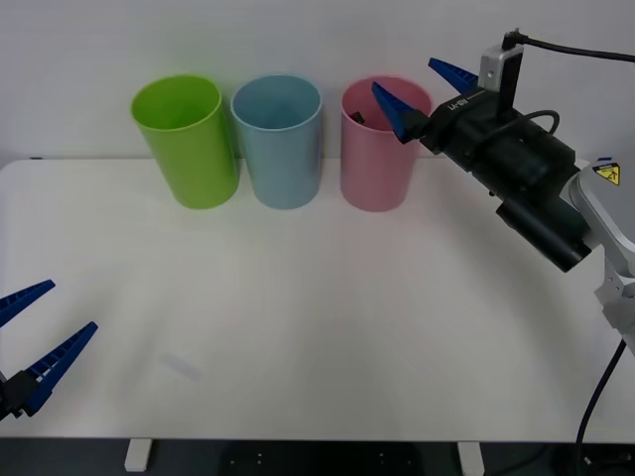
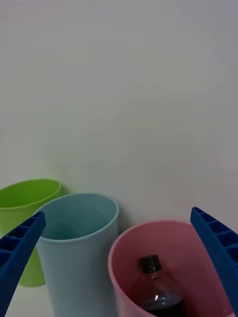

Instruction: Grasp the object on the table and drop it into the matching bin: aluminum can to the light blue bin, PET bottle to the pink bin.

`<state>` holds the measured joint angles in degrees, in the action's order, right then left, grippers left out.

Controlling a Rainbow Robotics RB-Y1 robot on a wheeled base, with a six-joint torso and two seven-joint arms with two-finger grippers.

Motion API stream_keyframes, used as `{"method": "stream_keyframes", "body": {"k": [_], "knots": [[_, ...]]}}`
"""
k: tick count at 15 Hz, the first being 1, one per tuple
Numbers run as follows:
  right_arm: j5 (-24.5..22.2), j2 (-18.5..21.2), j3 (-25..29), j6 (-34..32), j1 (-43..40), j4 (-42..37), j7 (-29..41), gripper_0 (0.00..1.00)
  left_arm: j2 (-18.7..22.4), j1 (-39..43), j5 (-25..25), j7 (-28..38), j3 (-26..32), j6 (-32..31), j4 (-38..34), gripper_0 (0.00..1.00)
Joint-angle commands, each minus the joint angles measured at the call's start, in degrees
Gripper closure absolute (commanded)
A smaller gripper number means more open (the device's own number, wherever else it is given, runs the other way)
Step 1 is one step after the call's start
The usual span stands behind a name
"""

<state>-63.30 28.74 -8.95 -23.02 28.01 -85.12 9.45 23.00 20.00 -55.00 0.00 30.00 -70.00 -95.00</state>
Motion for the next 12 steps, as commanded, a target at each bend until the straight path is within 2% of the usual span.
{"method": "stream_keyframes", "body": {"k": [1, 3, 6, 12], "knots": [[1.6, 2.6, 0.3, -0.8, -6.3, -6.3, -0.8, 0.00, 0.0, 0.0, 0.0, 0.0, 0.0, 0.0, 0.0, 0.00], [3.0, 4.4, 1.4, -1.8, -11.3, -10.5, -2.6, 0.00, 0.0, 0.0, 0.0, 0.0, 0.0, 0.0, 0.0, 0.00], [6.1, 5.9, 3.8, -5.5, -17.4, -12.9, -11.1, 0.00, 0.0, 0.0, 0.0, 0.0, 0.0, 0.0, 0.0, 0.00], [7.8, 5.4, 11.8, -15.8, -28.2, -13.6, -20.9, 0.00, 0.0, 0.0, 0.0, 0.0, 0.0, 0.0, 0.0, 0.00]]}}
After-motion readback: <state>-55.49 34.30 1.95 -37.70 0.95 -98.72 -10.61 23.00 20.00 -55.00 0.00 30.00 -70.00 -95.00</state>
